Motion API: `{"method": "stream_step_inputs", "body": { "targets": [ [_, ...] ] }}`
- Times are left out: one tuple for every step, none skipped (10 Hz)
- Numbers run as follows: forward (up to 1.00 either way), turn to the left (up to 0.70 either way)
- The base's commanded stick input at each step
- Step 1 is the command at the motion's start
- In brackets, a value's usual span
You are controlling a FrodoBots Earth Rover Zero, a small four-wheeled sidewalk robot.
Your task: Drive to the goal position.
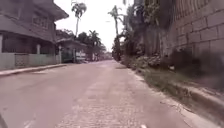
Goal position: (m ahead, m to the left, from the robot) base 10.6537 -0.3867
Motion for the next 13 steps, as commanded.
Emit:
{"method": "stream_step_inputs", "body": {
  "targets": [
    [1.00, -0.33],
    [1.00, -0.30],
    [1.00, -0.14],
    [1.00, 0.00],
    [1.00, 0.00],
    [1.00, 0.00],
    [1.00, 0.00],
    [1.00, 0.00],
    [1.00, 0.00],
    [1.00, 0.00],
    [1.00, 0.00],
    [1.00, 0.00],
    [1.00, 0.00]
  ]
}}
